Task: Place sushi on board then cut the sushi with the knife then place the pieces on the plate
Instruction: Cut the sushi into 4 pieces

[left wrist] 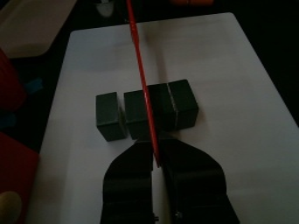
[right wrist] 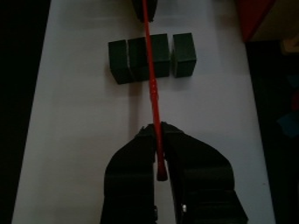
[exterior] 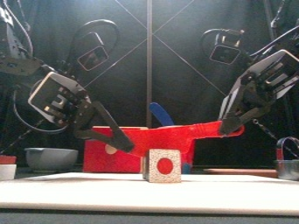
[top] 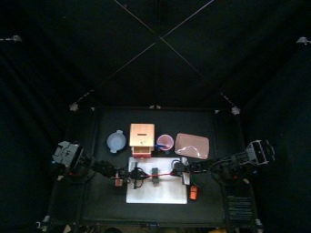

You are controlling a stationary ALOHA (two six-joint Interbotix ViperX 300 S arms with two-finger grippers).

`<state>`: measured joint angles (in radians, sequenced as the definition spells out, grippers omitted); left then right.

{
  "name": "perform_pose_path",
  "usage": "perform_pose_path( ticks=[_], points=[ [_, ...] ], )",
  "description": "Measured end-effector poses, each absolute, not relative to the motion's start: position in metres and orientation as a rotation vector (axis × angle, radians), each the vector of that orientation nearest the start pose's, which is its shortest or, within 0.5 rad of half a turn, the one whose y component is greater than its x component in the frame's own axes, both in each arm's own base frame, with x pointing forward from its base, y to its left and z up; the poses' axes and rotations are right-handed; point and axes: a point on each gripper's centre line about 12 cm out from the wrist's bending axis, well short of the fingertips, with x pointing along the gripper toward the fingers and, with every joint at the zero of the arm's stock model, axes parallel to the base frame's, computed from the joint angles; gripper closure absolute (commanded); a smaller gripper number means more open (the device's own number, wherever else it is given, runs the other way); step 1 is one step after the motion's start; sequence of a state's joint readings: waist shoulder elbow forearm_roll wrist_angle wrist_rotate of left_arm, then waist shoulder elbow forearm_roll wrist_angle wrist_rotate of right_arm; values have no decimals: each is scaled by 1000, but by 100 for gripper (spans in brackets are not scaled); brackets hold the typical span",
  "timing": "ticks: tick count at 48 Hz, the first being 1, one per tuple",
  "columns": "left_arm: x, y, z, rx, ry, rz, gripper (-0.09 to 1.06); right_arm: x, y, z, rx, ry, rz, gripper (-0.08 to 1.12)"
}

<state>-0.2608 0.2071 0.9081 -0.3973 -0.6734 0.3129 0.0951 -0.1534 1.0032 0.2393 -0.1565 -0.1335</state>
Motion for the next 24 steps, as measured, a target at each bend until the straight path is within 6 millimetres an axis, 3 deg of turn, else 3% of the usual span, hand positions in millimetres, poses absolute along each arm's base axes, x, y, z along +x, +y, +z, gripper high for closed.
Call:
perform_pose_path(
  ticks=[12,24],
  points=[
    [351,-64,67,103,527,3,58,304,26,109,69,773,7,69],
    [352,-65,75,102,510,1,58,305,28,114,69,765,15,69]
  ],
)
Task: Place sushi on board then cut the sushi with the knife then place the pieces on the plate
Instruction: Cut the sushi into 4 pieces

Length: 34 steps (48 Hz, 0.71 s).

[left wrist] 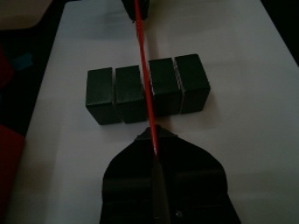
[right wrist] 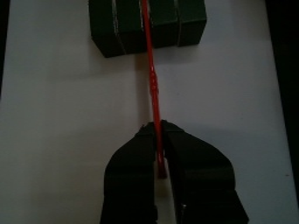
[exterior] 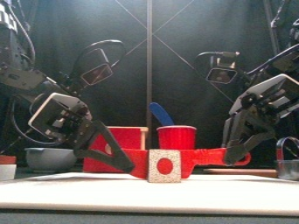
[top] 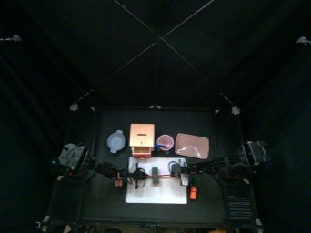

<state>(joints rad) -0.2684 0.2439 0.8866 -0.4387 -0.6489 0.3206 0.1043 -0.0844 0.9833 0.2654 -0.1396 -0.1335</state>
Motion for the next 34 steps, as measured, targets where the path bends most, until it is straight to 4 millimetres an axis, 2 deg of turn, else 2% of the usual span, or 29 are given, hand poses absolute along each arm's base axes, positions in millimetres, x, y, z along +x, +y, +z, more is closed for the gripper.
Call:
perform_pose_path(
  ticks=[17,28,34],
  points=[
    [352,-66,118,119,398,-17,58,297,30,152,40,700,59,69],
    [349,-82,113,129,412,-60,58,295,37,157,37,690,83,69],
    [351,-86,106,127,426,-61,58,296,41,150,32,710,94,69]
  ],
)
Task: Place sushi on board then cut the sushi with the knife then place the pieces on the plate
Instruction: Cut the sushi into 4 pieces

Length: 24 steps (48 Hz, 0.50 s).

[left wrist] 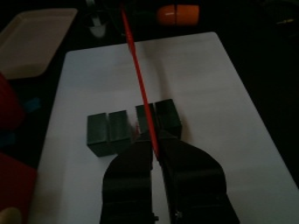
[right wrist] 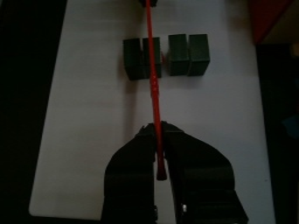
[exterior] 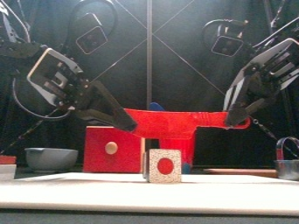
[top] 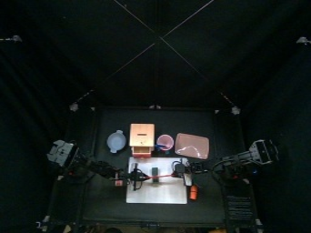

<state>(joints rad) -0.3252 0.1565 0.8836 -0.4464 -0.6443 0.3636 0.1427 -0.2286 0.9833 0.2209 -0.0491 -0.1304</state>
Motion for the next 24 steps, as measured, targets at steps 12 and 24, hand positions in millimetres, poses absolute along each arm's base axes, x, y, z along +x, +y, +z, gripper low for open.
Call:
perform_pose_path(
  ticks=[12,24],
  points=[
    [354,-87,101,130,438,-58,58,296,42,139,34,749,93,69],
    [354,-86,92,133,462,-55,58,298,42,136,34,760,91,69]
  ],
)
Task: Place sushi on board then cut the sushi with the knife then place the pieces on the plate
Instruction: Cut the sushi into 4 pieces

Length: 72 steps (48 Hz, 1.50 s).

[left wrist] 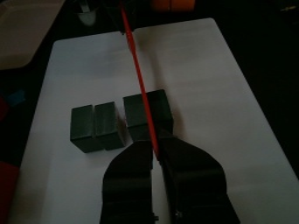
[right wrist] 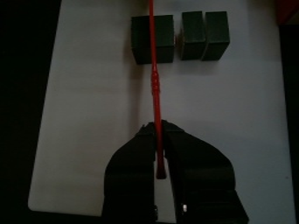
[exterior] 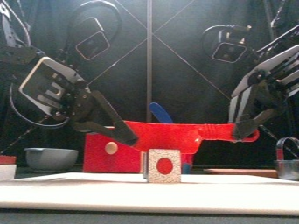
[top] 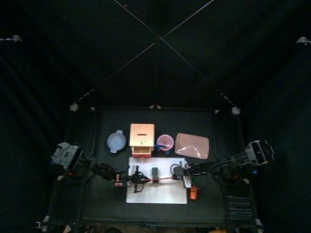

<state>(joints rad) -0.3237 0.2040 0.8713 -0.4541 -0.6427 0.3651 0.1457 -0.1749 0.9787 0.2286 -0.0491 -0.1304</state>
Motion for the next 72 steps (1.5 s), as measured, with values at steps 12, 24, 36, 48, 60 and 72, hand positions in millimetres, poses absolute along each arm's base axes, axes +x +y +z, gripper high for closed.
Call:
perform_pose_path(
  ticks=[12,24,36,48,60,72],
  points=[
    [358,-92,76,128,509,-59,58,298,47,125,45,795,94,69],
    [361,-99,69,121,543,-68,58,302,53,113,60,833,93,69],
    [361,-98,83,122,515,-71,58,305,55,119,47,837,110,69],
    [355,-80,120,169,430,-51,58,303,46,158,-20,760,135,69],
    [351,-47,123,224,439,19,58,304,15,172,-85,713,76,69],
    [350,-34,119,225,456,50,59,305,7,167,-102,728,59,69]
  ],
)
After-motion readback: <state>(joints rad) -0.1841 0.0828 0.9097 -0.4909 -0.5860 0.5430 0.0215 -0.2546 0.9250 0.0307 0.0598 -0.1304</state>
